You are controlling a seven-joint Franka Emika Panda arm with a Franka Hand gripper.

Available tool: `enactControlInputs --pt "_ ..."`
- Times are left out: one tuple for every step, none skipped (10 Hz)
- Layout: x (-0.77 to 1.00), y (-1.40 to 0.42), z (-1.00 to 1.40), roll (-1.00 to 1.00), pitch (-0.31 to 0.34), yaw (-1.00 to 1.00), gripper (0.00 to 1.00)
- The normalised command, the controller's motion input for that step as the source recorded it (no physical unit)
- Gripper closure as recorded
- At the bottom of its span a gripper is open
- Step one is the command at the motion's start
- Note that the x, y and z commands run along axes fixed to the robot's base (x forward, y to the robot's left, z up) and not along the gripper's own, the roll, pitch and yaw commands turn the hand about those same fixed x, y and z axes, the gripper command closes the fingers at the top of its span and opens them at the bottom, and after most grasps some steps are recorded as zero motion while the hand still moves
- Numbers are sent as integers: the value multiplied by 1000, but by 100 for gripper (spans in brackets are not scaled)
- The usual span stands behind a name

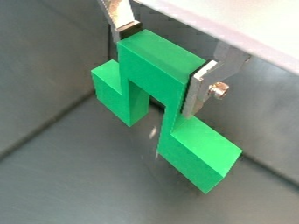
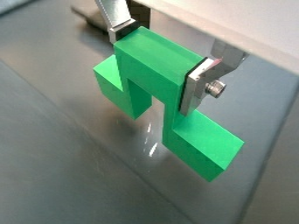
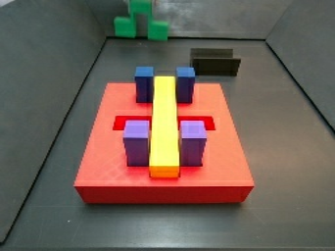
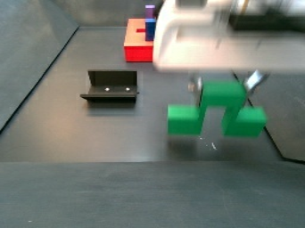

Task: Pick up the green object. Move up. Move to above the board. Insert the green object.
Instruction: Move up, then move to above the board.

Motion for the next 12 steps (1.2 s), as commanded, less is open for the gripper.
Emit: enactControlInputs --pt "7 -14 260 77 50 24 100" --pt "0 0 1400 0 0 0 100" --pt "-24 5 1400 -35 15 -3 100" --pt "-65 -10 1400 -4 29 -1 100" --pt "-48 -14 1400 29 15 3 100" --pt "22 6 999 -6 59 3 100" --pt "24 13 691 -6 88 -2 100" --pt "22 -1 400 10 77 -2 100" --pt "18 -7 271 5 62 8 100" --pt "234 -1400 143 -83 102 258 100" --pt "232 -1400 125 -26 85 227 100" --pt "230 -1400 125 -2 65 185 100"
